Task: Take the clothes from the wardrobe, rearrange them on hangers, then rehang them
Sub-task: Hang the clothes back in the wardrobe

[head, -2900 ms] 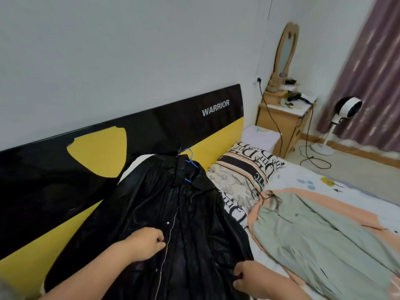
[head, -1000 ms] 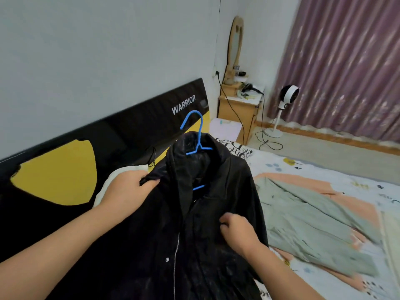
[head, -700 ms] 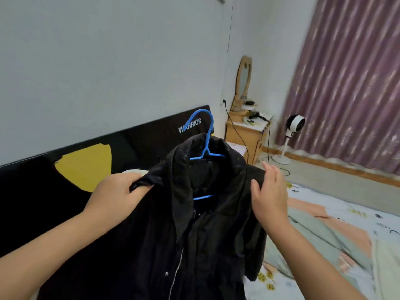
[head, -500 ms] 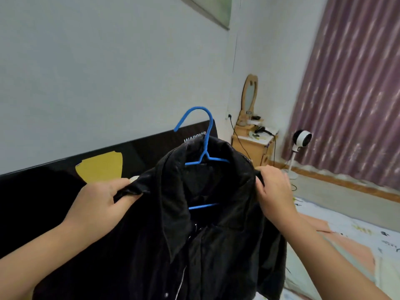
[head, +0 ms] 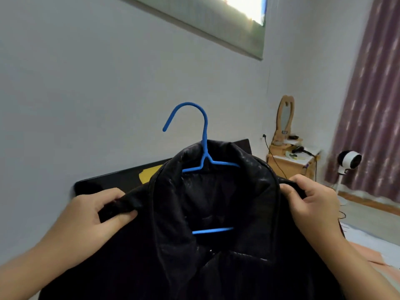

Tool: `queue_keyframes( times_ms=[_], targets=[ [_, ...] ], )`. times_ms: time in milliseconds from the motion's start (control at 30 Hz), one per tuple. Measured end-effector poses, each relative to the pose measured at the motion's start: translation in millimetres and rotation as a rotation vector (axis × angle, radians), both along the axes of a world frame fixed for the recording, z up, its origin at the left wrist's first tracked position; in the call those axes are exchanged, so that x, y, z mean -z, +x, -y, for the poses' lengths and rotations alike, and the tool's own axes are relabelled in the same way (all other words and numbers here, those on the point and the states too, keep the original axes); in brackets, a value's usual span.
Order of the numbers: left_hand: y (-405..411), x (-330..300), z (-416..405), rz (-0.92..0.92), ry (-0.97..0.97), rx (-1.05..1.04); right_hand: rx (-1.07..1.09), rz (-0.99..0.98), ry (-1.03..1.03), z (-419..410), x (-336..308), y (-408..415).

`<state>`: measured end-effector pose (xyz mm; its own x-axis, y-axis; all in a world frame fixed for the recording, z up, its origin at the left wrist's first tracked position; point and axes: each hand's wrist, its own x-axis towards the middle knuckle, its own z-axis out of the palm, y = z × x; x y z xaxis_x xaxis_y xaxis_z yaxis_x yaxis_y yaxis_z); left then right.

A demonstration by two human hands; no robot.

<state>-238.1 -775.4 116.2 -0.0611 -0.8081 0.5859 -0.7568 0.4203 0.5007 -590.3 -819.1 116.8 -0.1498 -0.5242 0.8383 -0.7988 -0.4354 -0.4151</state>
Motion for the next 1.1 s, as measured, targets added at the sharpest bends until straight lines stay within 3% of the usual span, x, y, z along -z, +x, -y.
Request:
queue_keyframes(
  times_ms=[267, 400, 500, 600, 733, 933, 1100],
  targets=[
    [86, 5, -137, 0.035, 0.17, 0.008, -0.184, -0.028, 0.046, -82, -6, 86],
    [107, -8, -201, -0.112, 0.013, -0.029, -0.229, -0.061, 0.082, -107, -5, 125],
    [97, -23, -235, -0.02, -0.159, -0.2, -0.328, -0.055, 0.095, -127, -3, 153],
    [73, -23, -256, 0.133, -0.166, -0.326, -0.469, -0.042, 0.084, -143, 1, 177],
    [54, -12, -278, 0.157, -0.151, -0.608, -0.677, -0.046, 0.117, -156, 9, 198],
    [32, 3, -330, 0.123, -0.136, -0.873, -0.9, -0.242, 0.24, -171, 22, 207],
    [11, 17, -387, 0.038, -0.178, -1.037, -1.287, -0.533, 0.302, -188, 11, 214]
  ],
)
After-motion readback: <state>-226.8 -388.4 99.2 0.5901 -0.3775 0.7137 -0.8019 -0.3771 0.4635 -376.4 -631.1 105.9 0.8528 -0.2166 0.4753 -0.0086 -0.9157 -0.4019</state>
